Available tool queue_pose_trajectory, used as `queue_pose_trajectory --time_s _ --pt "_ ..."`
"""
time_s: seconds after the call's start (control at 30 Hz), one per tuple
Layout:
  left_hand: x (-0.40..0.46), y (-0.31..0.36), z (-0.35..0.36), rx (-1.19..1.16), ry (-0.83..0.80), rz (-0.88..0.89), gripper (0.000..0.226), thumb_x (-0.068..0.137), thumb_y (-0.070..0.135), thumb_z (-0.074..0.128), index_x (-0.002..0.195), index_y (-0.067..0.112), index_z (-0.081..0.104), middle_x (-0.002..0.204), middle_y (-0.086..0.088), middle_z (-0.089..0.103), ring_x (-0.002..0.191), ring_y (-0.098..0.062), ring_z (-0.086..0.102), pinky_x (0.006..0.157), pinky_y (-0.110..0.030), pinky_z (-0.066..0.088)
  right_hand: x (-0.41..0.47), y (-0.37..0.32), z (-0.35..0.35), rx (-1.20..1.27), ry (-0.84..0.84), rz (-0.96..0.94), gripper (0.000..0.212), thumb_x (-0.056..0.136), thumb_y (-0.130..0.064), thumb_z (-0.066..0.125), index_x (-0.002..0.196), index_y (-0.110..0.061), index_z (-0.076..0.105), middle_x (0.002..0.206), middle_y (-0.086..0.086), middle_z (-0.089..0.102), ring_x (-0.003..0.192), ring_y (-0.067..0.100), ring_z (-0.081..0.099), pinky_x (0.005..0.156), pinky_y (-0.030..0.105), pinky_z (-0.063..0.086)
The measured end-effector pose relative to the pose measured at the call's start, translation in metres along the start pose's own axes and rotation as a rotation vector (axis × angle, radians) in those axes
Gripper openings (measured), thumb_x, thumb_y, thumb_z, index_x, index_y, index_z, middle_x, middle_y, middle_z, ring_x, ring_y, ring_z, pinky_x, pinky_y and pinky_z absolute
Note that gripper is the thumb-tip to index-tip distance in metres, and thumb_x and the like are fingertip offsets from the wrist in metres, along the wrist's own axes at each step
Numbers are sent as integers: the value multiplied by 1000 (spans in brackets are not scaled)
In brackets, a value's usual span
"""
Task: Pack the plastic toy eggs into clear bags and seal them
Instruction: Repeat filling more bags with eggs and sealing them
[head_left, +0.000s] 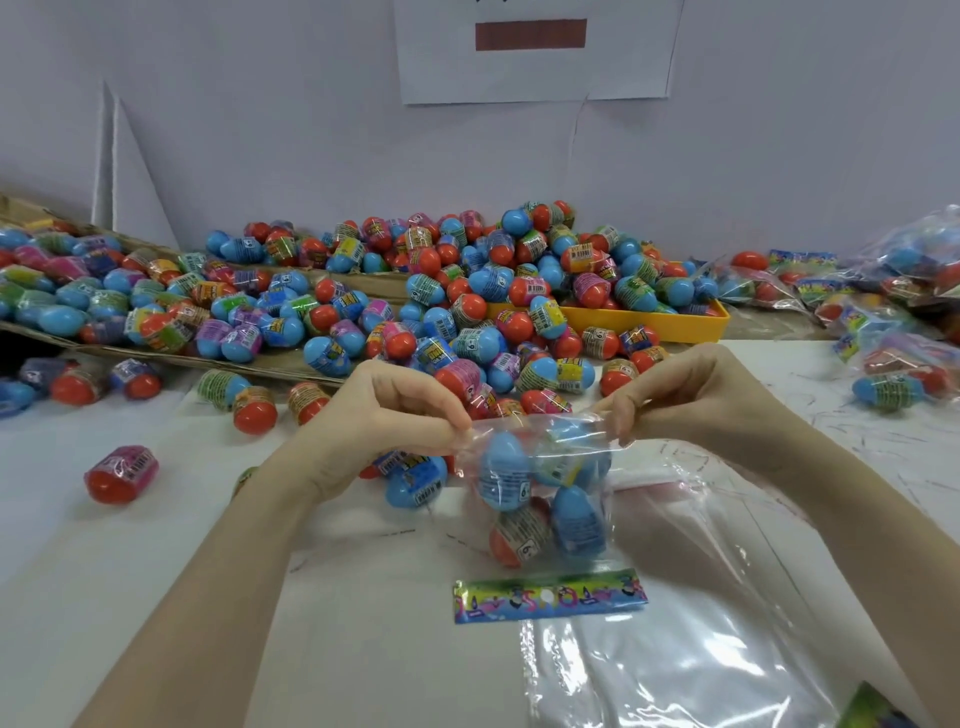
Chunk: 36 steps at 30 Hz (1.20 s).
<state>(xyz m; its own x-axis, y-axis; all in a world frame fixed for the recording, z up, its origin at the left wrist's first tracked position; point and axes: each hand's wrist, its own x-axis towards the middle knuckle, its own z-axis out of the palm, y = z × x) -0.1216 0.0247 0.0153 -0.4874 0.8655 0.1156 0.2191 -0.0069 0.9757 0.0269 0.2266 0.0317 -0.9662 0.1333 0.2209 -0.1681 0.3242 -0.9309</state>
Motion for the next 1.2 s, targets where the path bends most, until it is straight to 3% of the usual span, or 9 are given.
queue_pose_trajectory --time_s 0.2,0.3,0.47,0.67,0.73,0.8,0.93,1.03,1.2 --pt "-1 2 -2 34 -12 20 17 50 28 69 64 22 77 66 -4 72 63 -10 67 56 -15 51 1 -4 2 -141 63 -39 46 67 24 61 49 -18 69 62 -1 71 67 12 69 64 18 55" --pt "0 5 0 76 7 15 15 51 29 83 64 25 77 65 -1 72 63 -7 68 55 -13 50 0 -5 3 -189 77 -53 46 67 24 62 50 -18 69 63 -2 71 67 12 69 64 17 54" --pt "1 10 4 149 48 -4 22 37 30 80 58 26 75 64 1 72 60 -7 68 53 -11 49 0 -5 3 -239 51 -53 44 68 22 63 50 -18 69 72 -1 72 72 9 70 66 16 54" --pt "-1 11 2 148 62 -7 22 39 25 79 61 24 75 64 0 72 60 -9 69 54 -13 51 -4 -6 -15 -249 -74 131 47 71 22 58 51 -18 72 76 -10 73 78 4 68 67 14 53" --pt "-1 12 3 141 53 2 21 40 23 79 61 23 75 64 0 72 60 -9 69 54 -13 51 -5 -9 -18 -169 47 71 32 73 11 62 61 -16 74 81 0 73 80 13 69 69 18 55" --pt "-1 12 4 141 44 8 21 40 24 79 61 23 75 65 -1 72 60 -9 69 54 -13 51 -4 -14 -11 -101 146 -8 10 69 -22 69 78 -21 73 83 1 73 78 14 69 66 15 53" --pt "-2 12 6 120 25 16 23 40 23 79 63 20 75 67 -2 73 62 -12 70 57 -15 53 3 -11 17 -248 -38 90 53 51 -60 62 97 -33 65 83 -11 72 76 0 67 65 11 52" --pt "-2 12 6 114 18 25 23 41 23 78 64 20 75 65 -1 72 61 -9 69 56 -14 52 3 -7 22 -280 -205 163 51 51 -49 72 93 -19 72 80 -2 73 73 5 67 59 19 53" --pt "-3 13 5 90 7 30 21 44 19 76 65 25 74 65 1 72 61 -7 68 56 -13 52 3 -4 12 -118 -250 183 40 51 -29 77 87 -12 74 88 7 73 85 22 69 69 35 58"
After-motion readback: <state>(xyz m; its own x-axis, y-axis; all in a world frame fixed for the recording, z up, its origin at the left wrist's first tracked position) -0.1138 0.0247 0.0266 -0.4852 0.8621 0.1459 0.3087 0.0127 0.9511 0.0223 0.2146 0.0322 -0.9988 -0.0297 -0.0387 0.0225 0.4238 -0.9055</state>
